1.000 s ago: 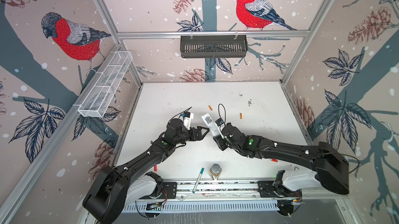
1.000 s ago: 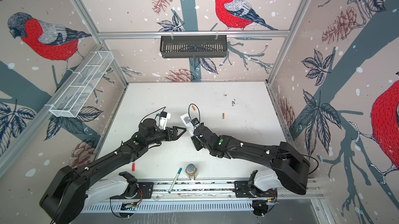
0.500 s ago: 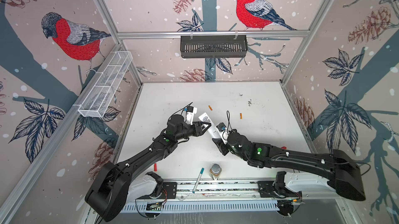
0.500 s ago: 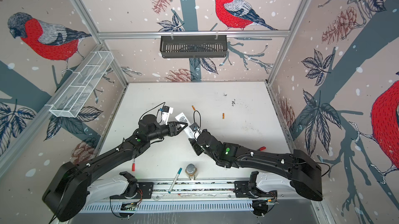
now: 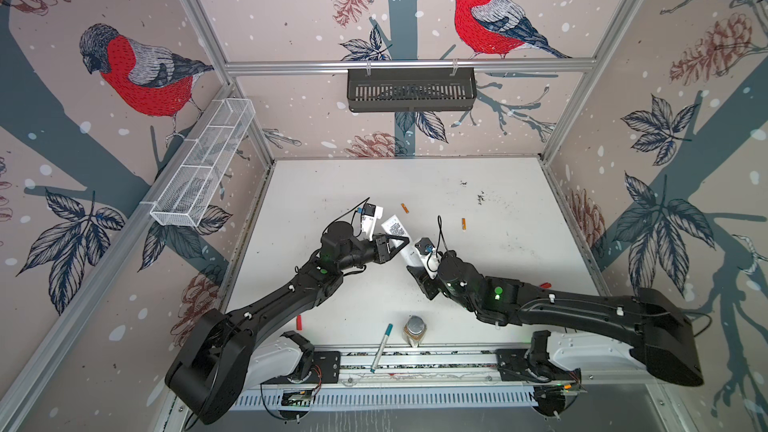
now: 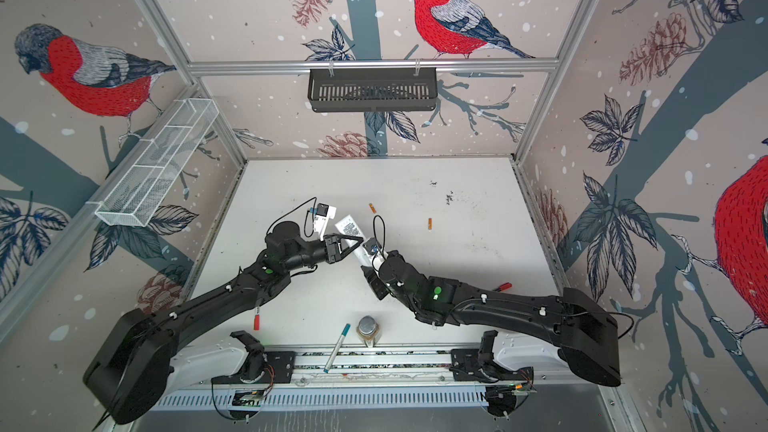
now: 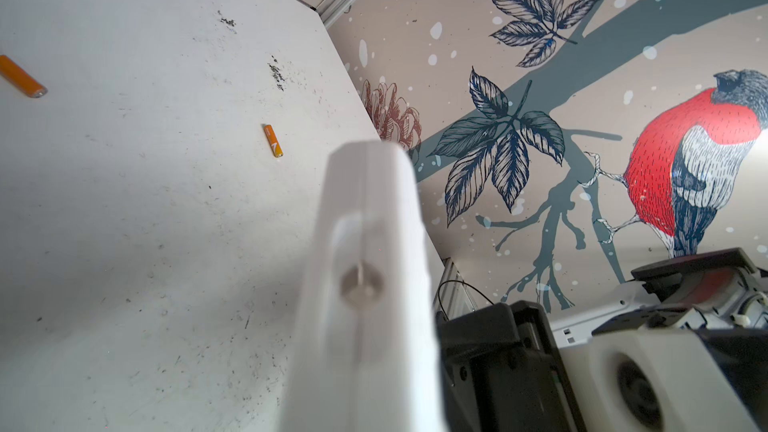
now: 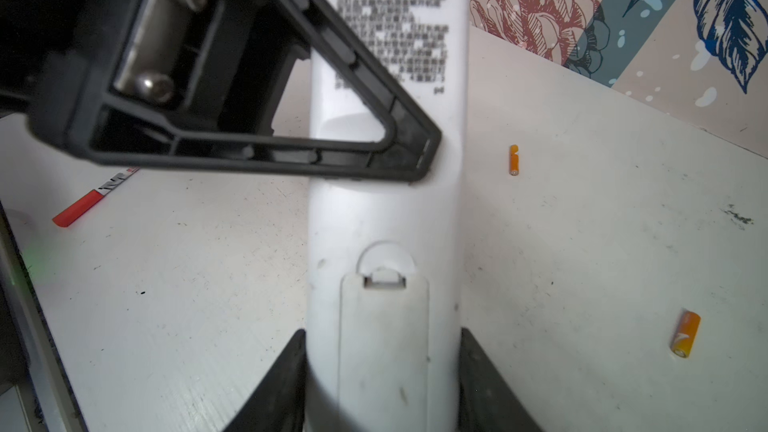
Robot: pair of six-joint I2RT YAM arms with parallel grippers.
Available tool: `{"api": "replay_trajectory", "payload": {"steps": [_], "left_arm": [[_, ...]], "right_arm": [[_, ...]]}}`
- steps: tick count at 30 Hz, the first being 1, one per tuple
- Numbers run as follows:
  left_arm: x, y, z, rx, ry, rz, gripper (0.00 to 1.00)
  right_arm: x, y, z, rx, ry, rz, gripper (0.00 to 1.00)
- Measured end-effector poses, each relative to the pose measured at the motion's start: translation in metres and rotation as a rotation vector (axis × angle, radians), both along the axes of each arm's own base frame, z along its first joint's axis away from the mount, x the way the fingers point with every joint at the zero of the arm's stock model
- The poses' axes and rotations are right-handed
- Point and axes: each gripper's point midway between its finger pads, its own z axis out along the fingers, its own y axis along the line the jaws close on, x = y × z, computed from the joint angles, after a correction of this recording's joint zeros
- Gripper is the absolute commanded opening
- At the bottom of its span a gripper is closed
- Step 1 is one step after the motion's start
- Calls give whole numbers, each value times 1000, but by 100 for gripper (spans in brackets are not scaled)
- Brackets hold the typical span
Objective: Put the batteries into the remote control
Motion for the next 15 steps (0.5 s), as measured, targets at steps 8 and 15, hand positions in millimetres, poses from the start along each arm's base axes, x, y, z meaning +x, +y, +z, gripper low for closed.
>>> {"api": "replay_trajectory", "payload": {"steps": [8,15], "left_arm": [[2,9,-3,13,-26,54,0],[10,29,-26,64,-79,183,0]], "right_arm": [[10,-18,5,124,62,-15,99],[46,-53,10,306,186,-180,99]]}}
